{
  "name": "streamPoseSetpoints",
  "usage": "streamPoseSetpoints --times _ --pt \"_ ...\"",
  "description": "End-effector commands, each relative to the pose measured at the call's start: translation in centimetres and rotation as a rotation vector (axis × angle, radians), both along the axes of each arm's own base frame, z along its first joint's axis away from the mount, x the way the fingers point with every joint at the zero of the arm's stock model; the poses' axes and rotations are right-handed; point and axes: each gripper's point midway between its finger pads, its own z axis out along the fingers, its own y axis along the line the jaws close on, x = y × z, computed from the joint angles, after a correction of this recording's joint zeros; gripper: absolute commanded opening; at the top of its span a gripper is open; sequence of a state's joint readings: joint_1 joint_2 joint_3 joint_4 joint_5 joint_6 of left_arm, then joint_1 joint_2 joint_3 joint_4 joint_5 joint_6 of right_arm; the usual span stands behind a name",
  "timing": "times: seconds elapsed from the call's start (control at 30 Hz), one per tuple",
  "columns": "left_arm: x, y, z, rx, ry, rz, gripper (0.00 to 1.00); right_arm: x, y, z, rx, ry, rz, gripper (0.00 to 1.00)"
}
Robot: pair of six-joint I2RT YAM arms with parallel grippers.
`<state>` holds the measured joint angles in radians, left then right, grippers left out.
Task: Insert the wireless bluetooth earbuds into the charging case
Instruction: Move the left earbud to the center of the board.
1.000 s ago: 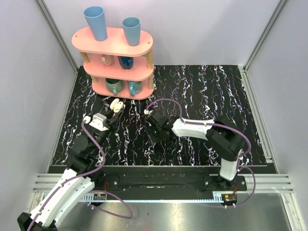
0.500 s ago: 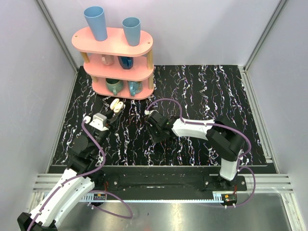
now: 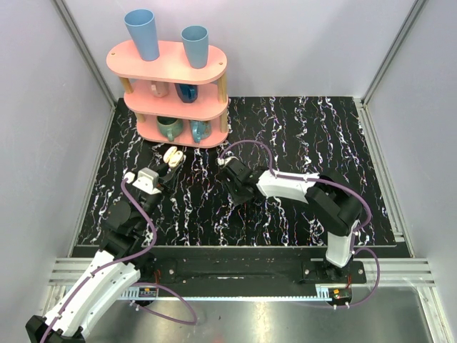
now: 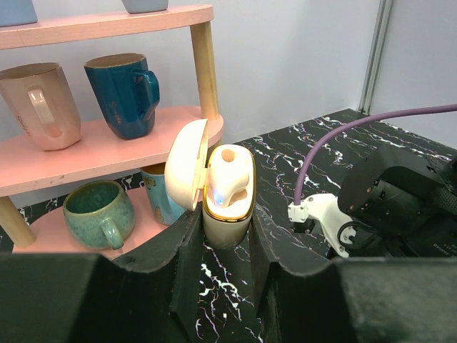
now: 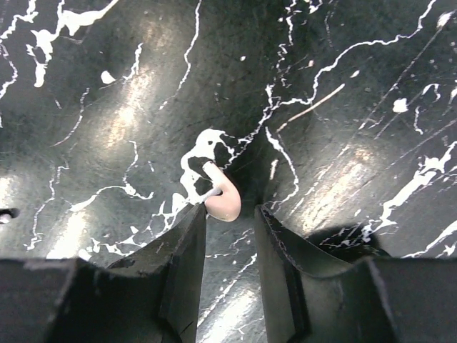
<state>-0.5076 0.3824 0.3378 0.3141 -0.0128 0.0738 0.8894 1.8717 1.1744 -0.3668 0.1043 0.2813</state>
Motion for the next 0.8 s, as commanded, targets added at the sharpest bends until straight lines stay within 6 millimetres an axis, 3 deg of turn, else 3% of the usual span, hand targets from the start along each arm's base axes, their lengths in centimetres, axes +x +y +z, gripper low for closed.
streamPoseSetpoints --times 0.0,0.17,0.3,0.4,0.77 --pt "-0.1 0.4 1.6 -0.026 -0.042 0.018 0.0 1.0 -1.2 0.1 -0.069 -0.028 0.032 0.41" --pt "0.0 0.4 1.8 -0.027 -0.047 0.022 0.0 1.4 -0.7 2.2 -0.028 -0.05 0.022 0.41" --pt "0.0 0.4 1.7 -0.027 -0.043 0.018 0.0 0.9 1.0 5.9 0.117 -0.055 0.02 0.43" --pt "0.0 0.4 1.8 -0.029 -0.046 0.021 0.0 0.1 2.0 6.7 0.201 -0.024 0.003 0.43" --pt "-0.1 0.6 1.9 -0.031 -0.046 0.025 0.0 -1.9 2.9 3.4 0.273 0.128 -0.087 0.41"
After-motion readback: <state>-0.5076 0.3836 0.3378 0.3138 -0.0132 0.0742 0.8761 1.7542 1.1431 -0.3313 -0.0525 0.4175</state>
